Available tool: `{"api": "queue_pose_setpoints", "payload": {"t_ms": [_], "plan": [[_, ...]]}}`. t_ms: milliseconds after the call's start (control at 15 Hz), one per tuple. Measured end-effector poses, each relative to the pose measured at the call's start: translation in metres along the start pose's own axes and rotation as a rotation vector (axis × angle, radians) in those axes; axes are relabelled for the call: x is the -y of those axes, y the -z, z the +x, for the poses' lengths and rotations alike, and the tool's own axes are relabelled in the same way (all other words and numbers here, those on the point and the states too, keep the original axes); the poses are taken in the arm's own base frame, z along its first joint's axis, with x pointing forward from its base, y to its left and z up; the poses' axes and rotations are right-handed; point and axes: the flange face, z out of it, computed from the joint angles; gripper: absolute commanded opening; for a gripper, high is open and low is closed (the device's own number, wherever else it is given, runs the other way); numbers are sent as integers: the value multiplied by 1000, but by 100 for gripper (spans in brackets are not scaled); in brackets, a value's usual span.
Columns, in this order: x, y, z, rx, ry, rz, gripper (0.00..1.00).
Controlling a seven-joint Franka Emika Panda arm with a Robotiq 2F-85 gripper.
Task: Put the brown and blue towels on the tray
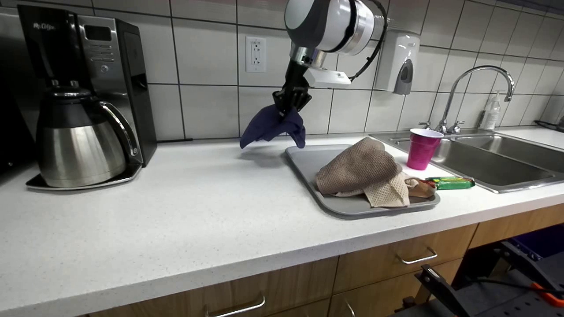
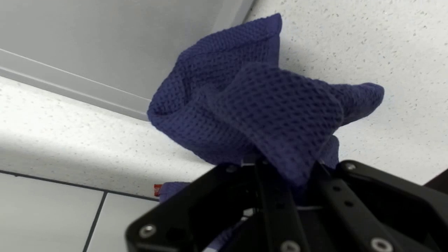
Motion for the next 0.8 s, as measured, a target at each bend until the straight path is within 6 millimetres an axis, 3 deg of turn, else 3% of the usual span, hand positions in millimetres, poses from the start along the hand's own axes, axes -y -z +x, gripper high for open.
{"api": "queue_pose_setpoints", "payload": {"t_ms": [800], "plan": [[-39,31,-55,35,-118,-71,2]]}}
